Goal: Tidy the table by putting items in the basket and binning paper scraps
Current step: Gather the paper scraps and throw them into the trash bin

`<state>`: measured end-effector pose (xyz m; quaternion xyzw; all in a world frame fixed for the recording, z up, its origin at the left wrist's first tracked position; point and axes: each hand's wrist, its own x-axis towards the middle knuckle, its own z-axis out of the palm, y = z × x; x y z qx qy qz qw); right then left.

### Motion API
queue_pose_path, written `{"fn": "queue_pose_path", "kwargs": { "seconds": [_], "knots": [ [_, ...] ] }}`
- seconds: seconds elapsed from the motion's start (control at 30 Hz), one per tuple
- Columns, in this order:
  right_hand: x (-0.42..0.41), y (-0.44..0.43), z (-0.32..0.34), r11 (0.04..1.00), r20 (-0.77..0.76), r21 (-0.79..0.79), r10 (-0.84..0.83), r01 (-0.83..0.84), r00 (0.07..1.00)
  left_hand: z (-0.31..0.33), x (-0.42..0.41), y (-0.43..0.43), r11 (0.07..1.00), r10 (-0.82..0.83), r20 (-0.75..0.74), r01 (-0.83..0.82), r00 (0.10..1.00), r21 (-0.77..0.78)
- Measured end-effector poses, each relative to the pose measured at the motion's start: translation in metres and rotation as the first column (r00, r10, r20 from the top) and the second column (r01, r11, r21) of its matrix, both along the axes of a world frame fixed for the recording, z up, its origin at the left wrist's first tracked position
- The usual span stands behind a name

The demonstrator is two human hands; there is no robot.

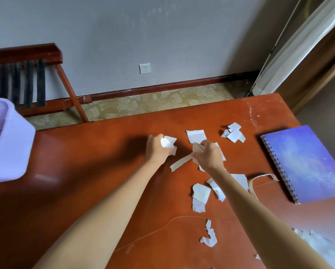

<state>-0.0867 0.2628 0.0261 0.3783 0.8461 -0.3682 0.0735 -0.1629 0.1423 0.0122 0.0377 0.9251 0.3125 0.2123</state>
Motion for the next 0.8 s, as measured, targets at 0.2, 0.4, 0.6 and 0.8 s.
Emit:
{"fn": "queue_pose_path", "kwargs": {
  "seconds": [0.2, 0.4, 0.6, 0.8],
  "knots": [
    [0.018, -0.059, 0.019, 0.995, -0.054, -0.086, 0.045, -0.049, 0.998, 0.039, 0.046, -0.075, 0.953, 0.253, 0.034, -0.255, 0.967, 0.165],
    [0.036, -0.151, 0.045, 0.968, -0.105, -0.157, 0.183, -0.198, 0.978, 0.064, 0.090, -0.188, 0.796, 0.540, 0.075, -0.537, 0.838, 0.278],
    [0.057, -0.261, 0.062, 0.916, -0.142, -0.216, 0.314, -0.339, 0.939, 0.092, 0.127, -0.287, 0.674, 0.697, 0.067, -0.684, 0.714, 0.278],
    [0.069, -0.387, 0.073, 0.857, -0.196, -0.179, 0.450, -0.483, 0.871, 0.105, 0.157, -0.410, 0.599, 0.768, 0.036, -0.738, 0.639, 0.311]
  ]
}}
